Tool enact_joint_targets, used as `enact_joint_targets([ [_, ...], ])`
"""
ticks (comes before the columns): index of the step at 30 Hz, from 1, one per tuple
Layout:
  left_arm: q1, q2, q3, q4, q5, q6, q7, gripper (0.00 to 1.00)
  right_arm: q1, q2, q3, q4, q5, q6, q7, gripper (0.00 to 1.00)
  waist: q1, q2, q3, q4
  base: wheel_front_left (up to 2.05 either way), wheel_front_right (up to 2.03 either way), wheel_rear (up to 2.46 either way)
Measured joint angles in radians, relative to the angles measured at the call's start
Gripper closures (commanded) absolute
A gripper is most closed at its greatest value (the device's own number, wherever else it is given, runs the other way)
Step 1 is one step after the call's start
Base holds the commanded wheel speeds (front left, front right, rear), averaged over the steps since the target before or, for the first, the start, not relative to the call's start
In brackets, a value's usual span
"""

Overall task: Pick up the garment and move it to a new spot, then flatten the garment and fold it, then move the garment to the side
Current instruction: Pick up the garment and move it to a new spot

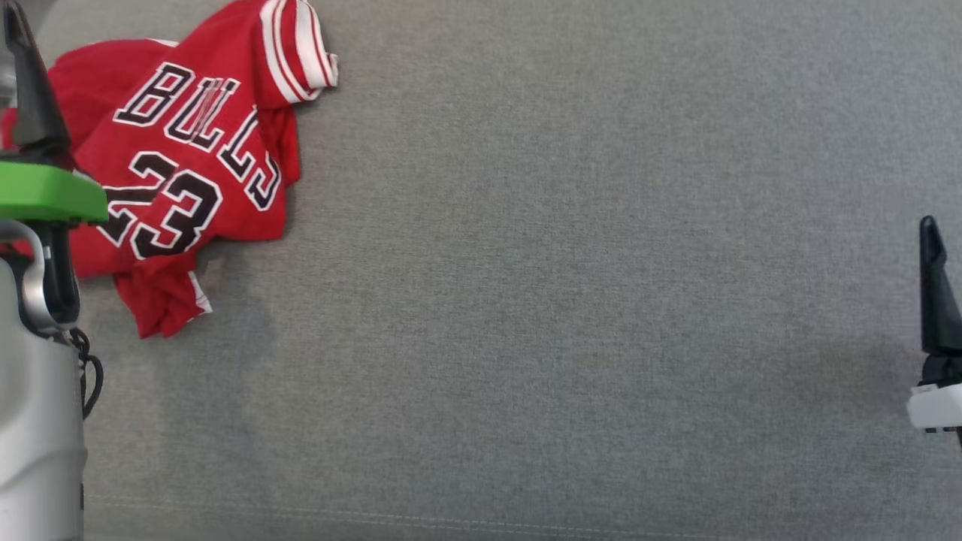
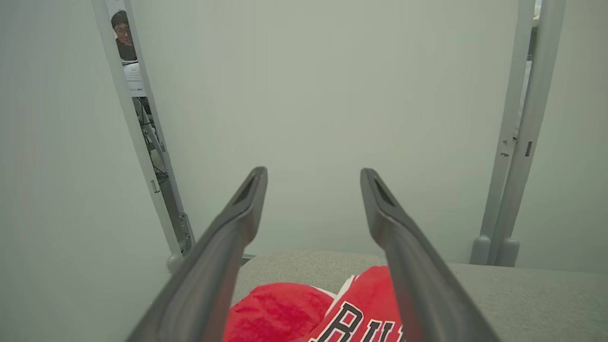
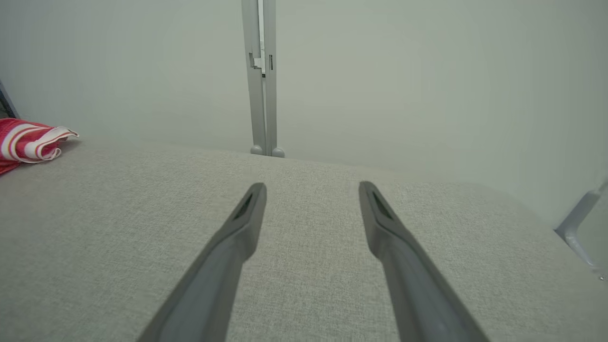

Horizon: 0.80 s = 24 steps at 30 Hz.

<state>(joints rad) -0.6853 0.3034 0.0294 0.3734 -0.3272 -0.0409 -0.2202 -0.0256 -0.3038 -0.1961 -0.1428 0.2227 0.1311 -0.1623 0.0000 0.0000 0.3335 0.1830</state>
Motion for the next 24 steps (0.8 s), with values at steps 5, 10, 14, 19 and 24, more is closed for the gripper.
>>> enact_joint_targets([
  [5, -0.101, 0.008, -0.005, 0.118, -0.04, -0.031, 0.033, 0.0, 0.001, -0.019, -0.044, -0.056, 0.002, 0.0, 0.024, 0.0, 0.0001, 0.0, 0.079, -0.032, 0.0, 0.0, 0.0],
  [10, -0.189, 0.017, -0.033, 0.237, -0.06, -0.056, 0.08, 0.0, 0.001, -0.024, -0.052, -0.086, 0.004, 0.0, 0.043, 0.0, 0.0001, 0.0, 0.146, -0.052, 0.0, 0.0, 0.0],
  [14, -0.238, 0.022, -0.063, 0.338, -0.089, -0.075, 0.116, 0.0, -0.002, -0.028, -0.053, -0.096, 0.004, 0.0, 0.048, 0.0, 0.0001, 0.0, 0.187, -0.064, 0.0, 0.0, 0.0],
  [19, -0.271, 0.03, -0.124, 0.47, -0.114, -0.086, 0.209, 0.0, -0.006, -0.03, -0.053, -0.097, 0.004, 0.0, 0.054, 0.0, 0.0, 0.0, 0.213, -0.081, 0.0, 0.0, 0.0],
  [24, -0.291, 0.036, -0.188, 0.543, -0.167, -0.087, 0.287, 0.0, -0.02, -0.025, -0.044, -0.096, 0.005, 0.0, 0.054, 0.0, 0.0, 0.0, 0.224, -0.099, 0.0, 0.0, 0.0],
])
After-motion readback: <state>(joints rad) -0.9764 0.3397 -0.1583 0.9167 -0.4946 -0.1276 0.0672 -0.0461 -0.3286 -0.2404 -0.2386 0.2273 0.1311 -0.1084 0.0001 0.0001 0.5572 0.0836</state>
